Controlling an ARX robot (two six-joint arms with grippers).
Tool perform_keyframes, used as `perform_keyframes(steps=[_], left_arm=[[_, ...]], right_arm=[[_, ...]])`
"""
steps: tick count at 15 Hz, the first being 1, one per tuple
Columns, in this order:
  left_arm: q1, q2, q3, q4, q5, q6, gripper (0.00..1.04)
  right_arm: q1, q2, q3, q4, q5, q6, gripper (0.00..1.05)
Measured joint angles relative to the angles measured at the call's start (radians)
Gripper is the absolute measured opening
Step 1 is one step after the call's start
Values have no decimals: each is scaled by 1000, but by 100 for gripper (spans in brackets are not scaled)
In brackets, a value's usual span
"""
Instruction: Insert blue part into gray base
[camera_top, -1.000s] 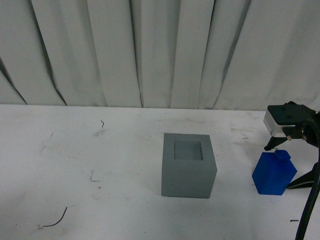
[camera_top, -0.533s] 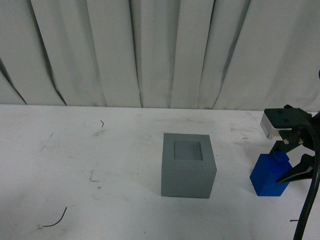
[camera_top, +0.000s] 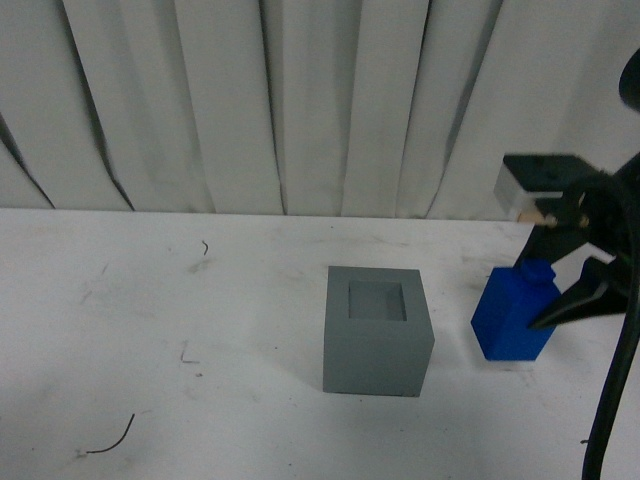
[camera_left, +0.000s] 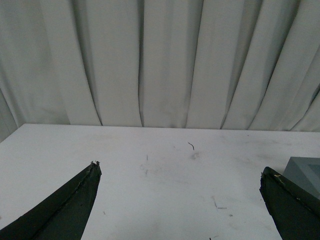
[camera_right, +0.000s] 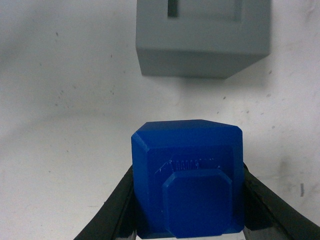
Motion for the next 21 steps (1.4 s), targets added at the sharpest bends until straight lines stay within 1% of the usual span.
perform_keyframes(steps=[1, 3, 6, 9, 15, 21], left_arm=[[0, 0, 0, 0, 0, 0, 98], [0, 0, 0, 0, 0, 0, 98], [0, 0, 0, 0, 0, 0, 98], [0, 0, 0, 0, 0, 0, 98], [0, 0, 0, 0, 0, 0, 98], [0, 0, 0, 0, 0, 0, 98]], right_arm=[[12, -24, 32, -29, -21, 11, 47], [47, -50, 96, -85, -27, 33, 47], [97, -55, 134, -122, -49, 68, 47], [115, -54, 141, -112, -47, 95, 47], [183, 8, 187, -91, -37, 158, 47], [194, 47, 200, -62, -11, 191, 47]])
